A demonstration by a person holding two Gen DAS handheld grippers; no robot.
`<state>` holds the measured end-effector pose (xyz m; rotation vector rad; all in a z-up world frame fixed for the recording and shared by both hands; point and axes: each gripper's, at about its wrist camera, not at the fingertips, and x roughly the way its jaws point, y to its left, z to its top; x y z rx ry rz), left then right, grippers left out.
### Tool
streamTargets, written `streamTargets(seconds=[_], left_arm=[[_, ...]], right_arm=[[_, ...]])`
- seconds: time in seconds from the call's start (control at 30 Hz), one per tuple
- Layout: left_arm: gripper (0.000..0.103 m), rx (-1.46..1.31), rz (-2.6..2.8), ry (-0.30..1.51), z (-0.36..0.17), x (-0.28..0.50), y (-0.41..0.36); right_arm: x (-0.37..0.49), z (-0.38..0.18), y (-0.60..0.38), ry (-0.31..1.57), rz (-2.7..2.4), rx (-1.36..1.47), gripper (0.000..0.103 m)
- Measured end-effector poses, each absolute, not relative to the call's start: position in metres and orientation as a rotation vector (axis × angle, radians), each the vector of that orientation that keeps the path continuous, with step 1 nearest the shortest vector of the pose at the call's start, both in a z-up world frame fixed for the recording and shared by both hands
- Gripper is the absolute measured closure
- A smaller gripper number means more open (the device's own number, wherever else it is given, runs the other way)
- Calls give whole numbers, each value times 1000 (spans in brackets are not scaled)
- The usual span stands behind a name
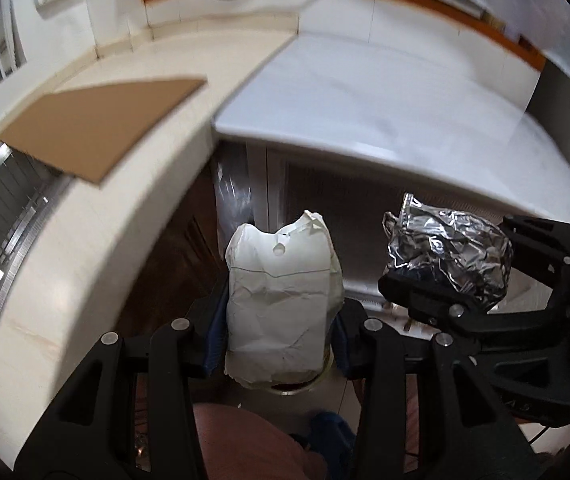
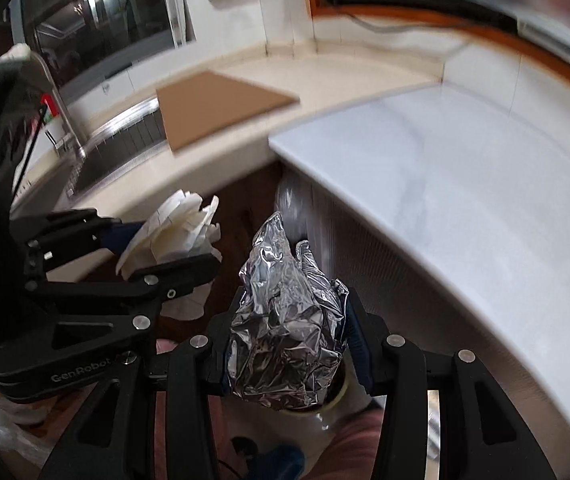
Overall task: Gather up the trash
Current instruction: 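Carry the tissue and foil ball down to the floor bin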
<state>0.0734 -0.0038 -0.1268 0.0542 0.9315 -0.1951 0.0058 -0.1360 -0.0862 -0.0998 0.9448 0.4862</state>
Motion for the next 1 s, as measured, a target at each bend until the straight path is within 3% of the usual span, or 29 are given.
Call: streamTargets(seconds=[0.5, 1.0], left_arm=[[63, 52, -223, 1086, -239, 82, -13], [62, 13, -219, 1263, -326, 100, -5]], right_arm=[[18, -213, -156, 1129, 412, -60, 59], [50, -300, -162, 1249, 342, -10, 58]])
